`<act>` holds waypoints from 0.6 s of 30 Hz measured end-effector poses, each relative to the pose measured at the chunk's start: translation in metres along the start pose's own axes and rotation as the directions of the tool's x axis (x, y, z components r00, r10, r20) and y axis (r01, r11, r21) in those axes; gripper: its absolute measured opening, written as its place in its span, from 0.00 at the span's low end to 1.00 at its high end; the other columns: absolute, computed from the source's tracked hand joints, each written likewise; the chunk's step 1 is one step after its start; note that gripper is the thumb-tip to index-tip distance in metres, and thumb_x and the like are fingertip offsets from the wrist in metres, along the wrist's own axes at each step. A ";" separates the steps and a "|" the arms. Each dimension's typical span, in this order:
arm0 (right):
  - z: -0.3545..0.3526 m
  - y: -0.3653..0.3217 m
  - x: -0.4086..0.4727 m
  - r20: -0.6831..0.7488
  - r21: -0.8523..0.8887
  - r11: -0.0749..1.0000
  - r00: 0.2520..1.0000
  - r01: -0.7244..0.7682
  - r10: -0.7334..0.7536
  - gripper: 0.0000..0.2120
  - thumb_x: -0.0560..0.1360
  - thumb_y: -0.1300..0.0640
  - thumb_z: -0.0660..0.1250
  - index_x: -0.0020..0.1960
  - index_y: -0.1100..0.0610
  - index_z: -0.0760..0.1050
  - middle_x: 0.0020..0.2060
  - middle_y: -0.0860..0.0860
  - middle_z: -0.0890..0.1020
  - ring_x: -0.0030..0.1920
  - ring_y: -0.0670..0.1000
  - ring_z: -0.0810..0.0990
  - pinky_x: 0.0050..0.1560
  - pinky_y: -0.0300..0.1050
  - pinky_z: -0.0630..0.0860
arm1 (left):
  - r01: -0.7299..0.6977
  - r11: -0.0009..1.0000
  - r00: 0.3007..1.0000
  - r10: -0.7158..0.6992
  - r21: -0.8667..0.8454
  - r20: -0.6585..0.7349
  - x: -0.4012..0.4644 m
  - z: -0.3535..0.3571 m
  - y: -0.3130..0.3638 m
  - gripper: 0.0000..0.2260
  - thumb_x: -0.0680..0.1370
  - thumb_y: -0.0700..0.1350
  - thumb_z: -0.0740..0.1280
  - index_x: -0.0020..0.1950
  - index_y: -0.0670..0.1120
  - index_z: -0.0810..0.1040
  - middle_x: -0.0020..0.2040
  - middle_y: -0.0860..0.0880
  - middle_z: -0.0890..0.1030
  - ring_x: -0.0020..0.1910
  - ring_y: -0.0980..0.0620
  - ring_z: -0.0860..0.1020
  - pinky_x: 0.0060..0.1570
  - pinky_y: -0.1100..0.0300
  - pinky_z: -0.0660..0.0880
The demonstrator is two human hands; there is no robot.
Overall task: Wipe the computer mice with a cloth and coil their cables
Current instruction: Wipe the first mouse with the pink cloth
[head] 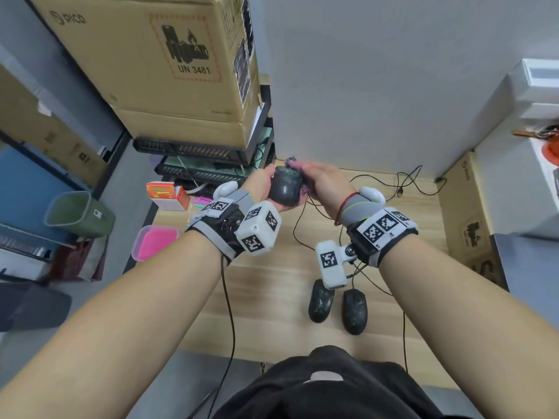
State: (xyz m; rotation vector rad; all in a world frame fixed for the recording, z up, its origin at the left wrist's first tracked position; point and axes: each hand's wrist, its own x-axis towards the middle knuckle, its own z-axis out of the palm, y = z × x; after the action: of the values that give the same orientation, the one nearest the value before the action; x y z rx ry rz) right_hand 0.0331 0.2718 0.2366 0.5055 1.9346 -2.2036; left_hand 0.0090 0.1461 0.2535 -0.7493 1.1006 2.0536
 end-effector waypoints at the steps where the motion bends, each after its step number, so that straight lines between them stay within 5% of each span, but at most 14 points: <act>1: 0.000 0.001 0.000 0.013 -0.027 0.999 1.000 0.022 -0.022 0.08 0.77 0.55 0.67 0.51 0.55 0.84 0.46 0.57 0.83 0.42 0.51 0.77 0.54 0.49 0.76 | 0.032 0.999 0.999 -0.032 0.024 0.008 0.001 -0.002 0.000 0.21 0.84 0.55 0.53 0.62 0.39 0.72 0.58 0.35 0.78 0.52 0.38 0.78 0.59 0.37 0.72; 4: -0.001 0.001 -0.001 0.081 -0.153 0.982 0.992 0.109 -0.098 0.09 0.80 0.55 0.64 0.55 0.53 0.82 0.52 0.50 0.84 0.56 0.49 0.80 0.66 0.46 0.73 | 0.090 0.996 0.996 -0.090 -0.007 0.019 0.000 -0.006 0.001 0.21 0.84 0.57 0.53 0.57 0.41 0.74 0.52 0.38 0.79 0.47 0.40 0.78 0.45 0.46 0.80; 8: -0.003 0.000 -0.006 0.113 -0.270 0.941 0.978 0.202 -0.177 0.14 0.80 0.56 0.63 0.63 0.57 0.78 0.56 0.49 0.82 0.47 0.39 0.79 0.48 0.33 0.76 | 0.049 0.998 0.999 -0.049 0.047 -0.015 0.003 -0.004 0.004 0.20 0.84 0.58 0.51 0.62 0.46 0.73 0.55 0.42 0.77 0.44 0.43 0.76 0.30 0.56 0.80; 12: -0.003 0.001 -0.018 0.160 -0.345 0.878 0.942 0.333 -0.294 0.12 0.77 0.58 0.70 0.59 0.56 0.82 0.50 0.46 0.84 0.34 0.33 0.76 0.38 0.29 0.73 | 0.015 0.998 0.998 -0.011 0.062 -0.055 0.002 -0.006 0.006 0.19 0.84 0.55 0.49 0.57 0.45 0.74 0.49 0.44 0.81 0.41 0.46 0.77 0.35 0.57 0.77; 15: -0.003 -0.003 -0.023 0.246 -0.412 0.806 0.904 0.425 -0.350 0.09 0.74 0.57 0.73 0.54 0.54 0.84 0.50 0.45 0.85 0.41 0.31 0.78 0.45 0.28 0.73 | 0.030 0.999 0.999 -0.029 0.020 -0.042 0.002 -0.010 0.006 0.19 0.85 0.53 0.50 0.50 0.45 0.76 0.44 0.46 0.84 0.40 0.48 0.78 0.40 0.54 0.75; 18: -0.003 -0.008 -0.020 0.164 -0.444 0.819 0.932 0.363 -0.324 0.08 0.73 0.54 0.74 0.51 0.53 0.85 0.40 0.40 0.85 0.37 0.34 0.78 0.41 0.40 0.76 | 0.018 0.990 0.999 -0.011 0.138 -0.052 0.000 -0.010 0.002 0.15 0.84 0.51 0.53 0.56 0.45 0.75 0.46 0.46 0.80 0.39 0.48 0.77 0.39 0.53 0.75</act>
State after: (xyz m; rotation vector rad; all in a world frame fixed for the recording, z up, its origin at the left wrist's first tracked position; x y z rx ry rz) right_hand 0.0492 0.2738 0.2508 -0.0165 2.5618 -1.7735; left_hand 0.0094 0.1369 0.2501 -0.7416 1.2491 1.9323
